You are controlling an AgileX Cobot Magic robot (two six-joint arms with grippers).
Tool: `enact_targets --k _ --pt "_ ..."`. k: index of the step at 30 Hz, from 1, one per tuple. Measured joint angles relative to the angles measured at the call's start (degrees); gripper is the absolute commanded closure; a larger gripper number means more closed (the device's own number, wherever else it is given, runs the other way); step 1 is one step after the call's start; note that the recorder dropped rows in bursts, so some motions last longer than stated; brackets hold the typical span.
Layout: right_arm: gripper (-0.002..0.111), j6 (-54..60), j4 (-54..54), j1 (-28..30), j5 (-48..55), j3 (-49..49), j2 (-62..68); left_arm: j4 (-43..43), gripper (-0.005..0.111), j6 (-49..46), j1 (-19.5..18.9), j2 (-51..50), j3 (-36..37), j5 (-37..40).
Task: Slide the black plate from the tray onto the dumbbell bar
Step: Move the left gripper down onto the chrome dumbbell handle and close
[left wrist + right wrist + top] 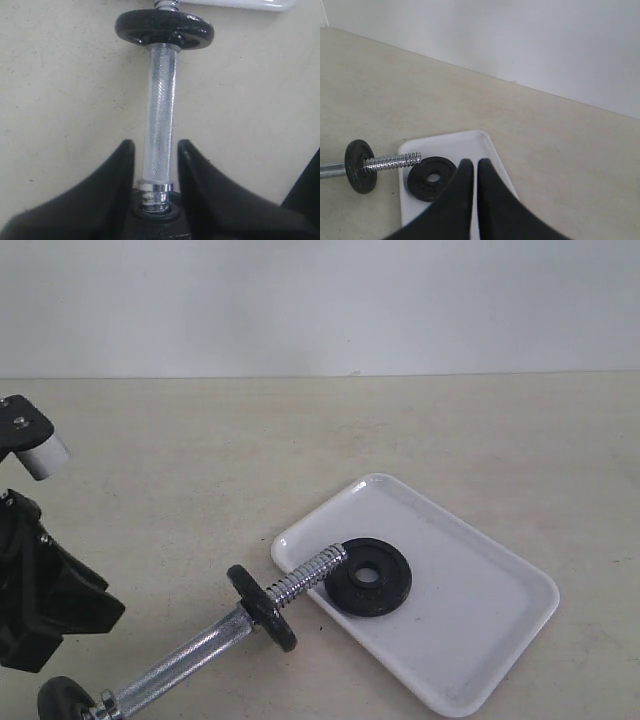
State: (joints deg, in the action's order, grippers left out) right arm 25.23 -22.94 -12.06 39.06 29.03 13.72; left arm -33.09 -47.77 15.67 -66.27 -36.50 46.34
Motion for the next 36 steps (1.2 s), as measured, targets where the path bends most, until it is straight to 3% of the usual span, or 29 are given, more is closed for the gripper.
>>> enact_targets --k 1,3,15,21,29,36 --pt "0.107 0.1 0.0 0.0 0.0 0.0 0.0 -0.1 0.042 -0.3 0.3 0.0 0.0 -0.3" --pt "0.107 0.1 -0.1 0.0 0.0 0.0 0.0 -0.5 0.037 -0.7 0.9 0.0 0.0 -1.3" --pt "0.107 0.2 -1.9 0.0 0.0 0.0 0.0 -3.2 0.039 -1.3 1.4 -4.2 -0.1 -3.1" --pt "0.107 0.2 -2.1 0.0 0.2 0.0 0.0 -4.9 0.039 -2.8 1.4 -11.7 -0.1 -6.1" --pt "0.107 0.2 -2.4 0.0 0.4 0.0 0.0 -14.1 0.042 -10.3 1.5 -22.9 -0.1 -8.5" --pt "0.107 0.2 -2.4 0.0 0.4 0.0 0.0 -16.5 0.043 -14.4 6.6 -28.1 -0.1 -12.5"
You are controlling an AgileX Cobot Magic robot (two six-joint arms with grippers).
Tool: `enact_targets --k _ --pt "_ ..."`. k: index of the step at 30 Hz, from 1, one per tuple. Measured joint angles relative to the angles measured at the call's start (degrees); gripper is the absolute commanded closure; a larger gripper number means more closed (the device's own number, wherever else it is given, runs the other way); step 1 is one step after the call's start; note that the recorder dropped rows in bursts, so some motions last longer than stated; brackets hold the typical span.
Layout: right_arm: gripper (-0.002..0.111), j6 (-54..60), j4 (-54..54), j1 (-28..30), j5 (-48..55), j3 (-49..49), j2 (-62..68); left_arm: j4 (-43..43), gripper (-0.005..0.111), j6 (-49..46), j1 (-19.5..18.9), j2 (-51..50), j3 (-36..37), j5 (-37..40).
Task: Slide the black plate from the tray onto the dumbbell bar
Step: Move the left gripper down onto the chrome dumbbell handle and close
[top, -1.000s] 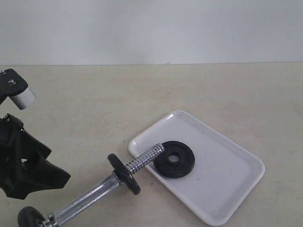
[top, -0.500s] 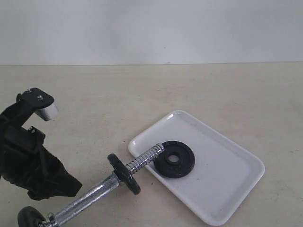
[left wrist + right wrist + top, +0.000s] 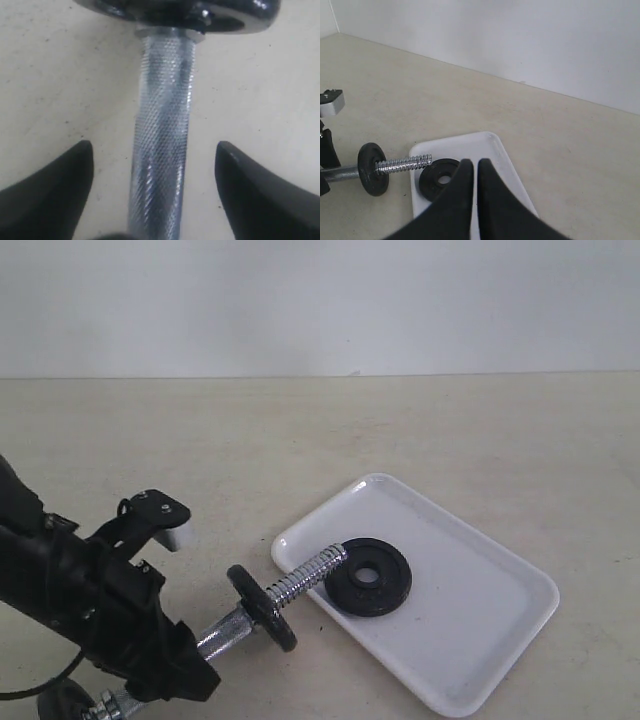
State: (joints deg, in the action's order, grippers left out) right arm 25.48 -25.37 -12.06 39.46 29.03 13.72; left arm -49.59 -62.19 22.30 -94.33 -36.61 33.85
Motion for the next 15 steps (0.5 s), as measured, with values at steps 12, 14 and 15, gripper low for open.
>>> enact_targets --k 12,14,15 --pt "0.107 0.0 0.0 0.0 0.1 0.0 0.0 -0.4 0.043 -0.5 9.0 -0.4 -1.9 -11.1" --pt "0.107 0.0 0.0 0.0 0.3 0.0 0.0 0.6 0.043 -0.6 9.1 -0.4 -2.4 -11.3" --pt "0.107 0.0 0.0 0.0 0.5 0.0 0.0 1.2 0.043 -0.6 9.1 -0.4 -2.4 -11.4"
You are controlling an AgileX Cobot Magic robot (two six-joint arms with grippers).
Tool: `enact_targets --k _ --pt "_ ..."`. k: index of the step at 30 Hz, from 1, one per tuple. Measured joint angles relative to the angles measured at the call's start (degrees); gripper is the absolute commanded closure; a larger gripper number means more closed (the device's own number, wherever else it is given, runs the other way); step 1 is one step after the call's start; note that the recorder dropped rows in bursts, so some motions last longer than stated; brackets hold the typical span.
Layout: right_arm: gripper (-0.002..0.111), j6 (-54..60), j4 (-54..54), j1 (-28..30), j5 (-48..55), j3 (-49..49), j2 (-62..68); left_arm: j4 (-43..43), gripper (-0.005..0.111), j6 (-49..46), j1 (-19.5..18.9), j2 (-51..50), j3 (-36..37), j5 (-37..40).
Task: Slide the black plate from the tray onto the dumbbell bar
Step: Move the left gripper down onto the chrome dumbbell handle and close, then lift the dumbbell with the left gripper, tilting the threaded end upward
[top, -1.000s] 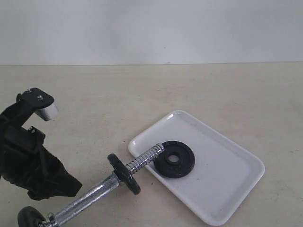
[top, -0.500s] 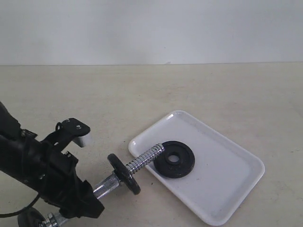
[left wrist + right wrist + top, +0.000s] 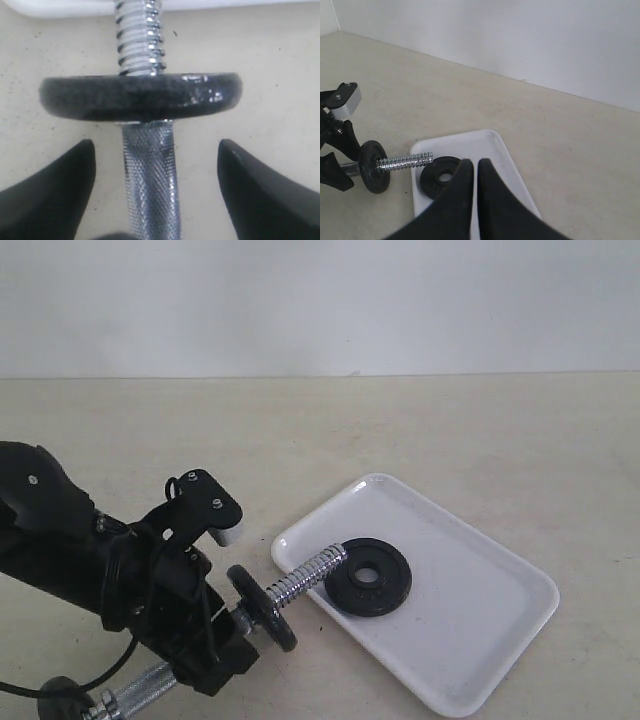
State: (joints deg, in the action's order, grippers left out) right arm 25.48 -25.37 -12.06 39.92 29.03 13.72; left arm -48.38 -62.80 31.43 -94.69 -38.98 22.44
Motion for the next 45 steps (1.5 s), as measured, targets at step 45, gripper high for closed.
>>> enact_targets --k 45 --pt "0.107 0.0 0.0 0.0 1.8 0.0 0.0 6.5 0.060 3.6 0.1 -6.0 -0.3 -2.9"
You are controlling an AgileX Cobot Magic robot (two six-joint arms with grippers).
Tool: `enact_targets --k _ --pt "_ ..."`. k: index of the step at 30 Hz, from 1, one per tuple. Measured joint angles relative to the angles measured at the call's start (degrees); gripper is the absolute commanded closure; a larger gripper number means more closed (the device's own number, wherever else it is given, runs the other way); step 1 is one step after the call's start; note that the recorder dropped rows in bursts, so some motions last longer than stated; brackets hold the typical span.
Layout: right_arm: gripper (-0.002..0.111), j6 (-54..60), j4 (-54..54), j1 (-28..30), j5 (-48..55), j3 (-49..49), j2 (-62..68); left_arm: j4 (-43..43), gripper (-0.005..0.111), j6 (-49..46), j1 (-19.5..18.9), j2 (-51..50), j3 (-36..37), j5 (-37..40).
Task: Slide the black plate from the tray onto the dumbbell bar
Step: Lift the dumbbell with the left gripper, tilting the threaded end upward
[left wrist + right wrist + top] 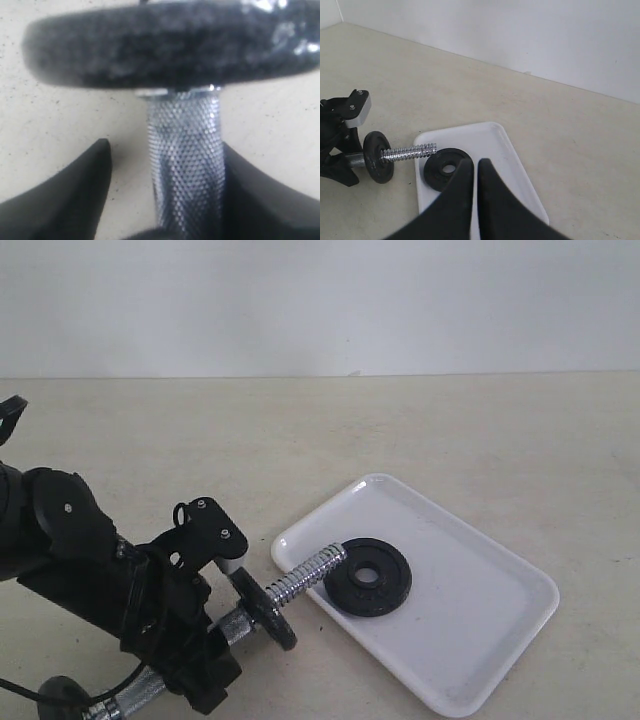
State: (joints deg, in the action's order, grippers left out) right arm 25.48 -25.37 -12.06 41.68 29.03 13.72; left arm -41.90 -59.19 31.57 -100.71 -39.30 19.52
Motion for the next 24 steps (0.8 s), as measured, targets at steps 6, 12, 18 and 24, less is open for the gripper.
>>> enact_targets --k 6,12,18,24 --pt "0.107 0.0 0.0 0.0 0.0 0.0 0.0 -3.0 0.067 0.0 0.1 0.0 0.0 -1.3" --pt "0.107 0.0 0.0 0.0 0.0 0.0 0.0 -3.1 0.076 0.0 0.1 0.0 0.0 -1.6" --pt "0.107 0.0 0.0 0.0 0.0 0.0 0.0 -3.0 0.083 0.2 0.1 -0.9 0.0 -1.7" --pt "0.107 0.0 0.0 0.0 0.0 0.0 0.0 -1.7 0.103 0.4 0.1 -2.9 -0.9 -1.1"
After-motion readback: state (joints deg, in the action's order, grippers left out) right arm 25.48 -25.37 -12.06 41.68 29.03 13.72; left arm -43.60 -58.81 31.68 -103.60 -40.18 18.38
